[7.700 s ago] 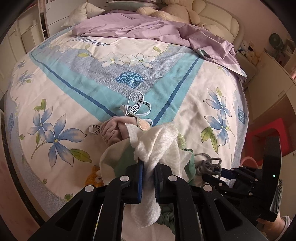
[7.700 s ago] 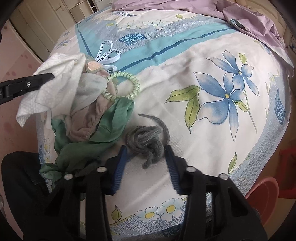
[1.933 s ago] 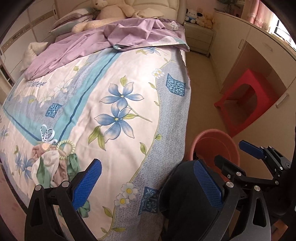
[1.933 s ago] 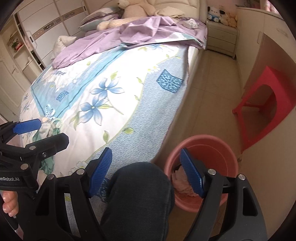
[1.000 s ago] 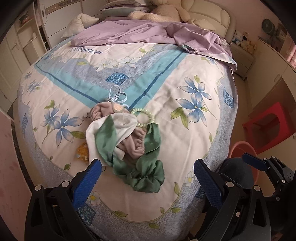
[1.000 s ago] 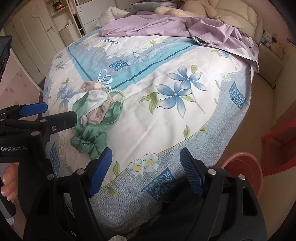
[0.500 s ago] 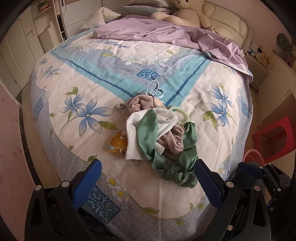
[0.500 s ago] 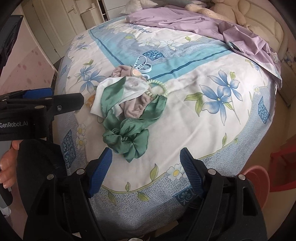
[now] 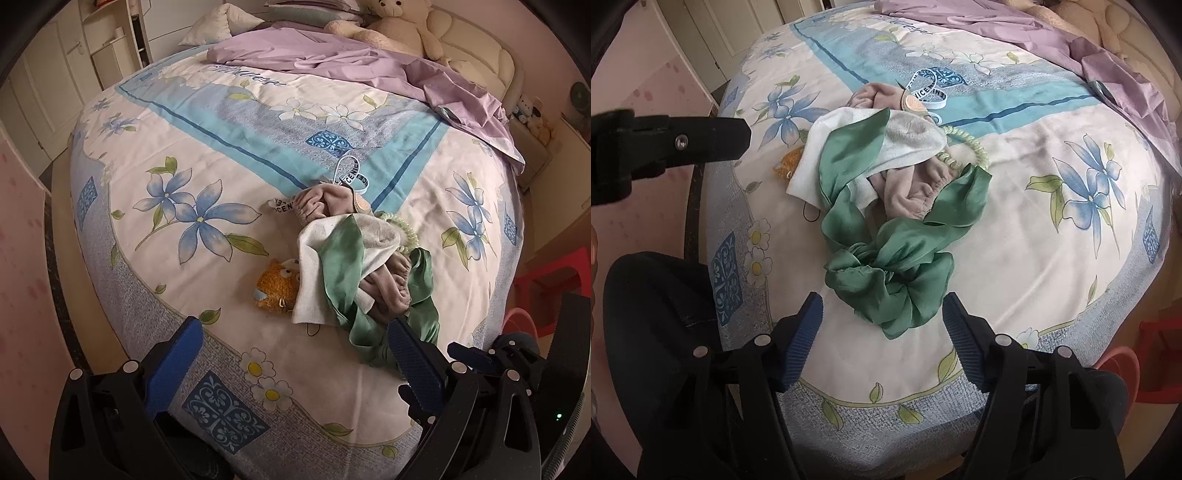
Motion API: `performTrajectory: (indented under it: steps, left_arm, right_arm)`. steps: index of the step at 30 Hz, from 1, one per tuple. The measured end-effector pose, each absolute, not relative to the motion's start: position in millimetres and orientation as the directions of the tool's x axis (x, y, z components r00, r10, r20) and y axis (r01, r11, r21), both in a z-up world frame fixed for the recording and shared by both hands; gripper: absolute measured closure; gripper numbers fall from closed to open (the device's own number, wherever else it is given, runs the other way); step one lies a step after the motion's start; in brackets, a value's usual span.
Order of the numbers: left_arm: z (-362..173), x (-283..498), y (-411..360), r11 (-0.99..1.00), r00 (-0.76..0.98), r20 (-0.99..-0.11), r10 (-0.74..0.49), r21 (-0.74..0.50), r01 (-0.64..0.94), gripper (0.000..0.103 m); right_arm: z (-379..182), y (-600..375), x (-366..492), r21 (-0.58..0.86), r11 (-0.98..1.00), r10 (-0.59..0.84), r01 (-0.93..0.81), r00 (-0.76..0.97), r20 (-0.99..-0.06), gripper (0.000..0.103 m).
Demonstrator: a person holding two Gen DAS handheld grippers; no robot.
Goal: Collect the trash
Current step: 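Grasp the green satin cloth with the right tool while the left tool grasps the white cloth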
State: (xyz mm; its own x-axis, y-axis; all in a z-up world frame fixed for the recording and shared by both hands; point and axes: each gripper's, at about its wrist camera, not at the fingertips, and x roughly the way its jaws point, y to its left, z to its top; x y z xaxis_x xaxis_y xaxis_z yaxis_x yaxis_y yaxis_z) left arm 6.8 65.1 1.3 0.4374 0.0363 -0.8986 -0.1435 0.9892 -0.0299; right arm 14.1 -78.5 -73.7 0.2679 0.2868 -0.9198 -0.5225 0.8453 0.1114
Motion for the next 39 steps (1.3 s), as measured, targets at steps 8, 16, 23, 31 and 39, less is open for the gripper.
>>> performTrajectory:
  steps: [8,16,23,31,39]
  left_arm:
    - [-16,25,72,0.990,0.415,-0.909,0.022,-0.040,-0.139,0.005]
    - [-34,47,71,0.991,0.396,-0.918,0.003,-0.051,-0.125,0.005]
    - [-51,64,73,0.993,0.378,-0.925,-0.025,-0.067,-0.098,0.005]
    - [-72,88,72,0.996,0.344,-0.938,-0.038,-0.065,-0.068,0.015]
    - [-81,99,75,0.994,0.322,-0.945,-0.059,-0.085,-0.066,0.062]
  right_arm:
    - [-83,-73,22,0.148,0.835,0.316,-0.529,0.242,-0.918,0.094]
    - [-36,-106,25,0.108,0.875,0.326,-0.471,0.410,-0.852,0.094]
    - [-2,-152,44,0.010,0.934,0.220,-0.358,0.551,-0.805,0.094]
    - [-19,-155,57,0.009,0.933,0.207,-0.360,0.515,-0.832,0.094]
    - [-33,-148,60,0.018,0.924,0.218,-0.383,0.486,-0.846,0.094]
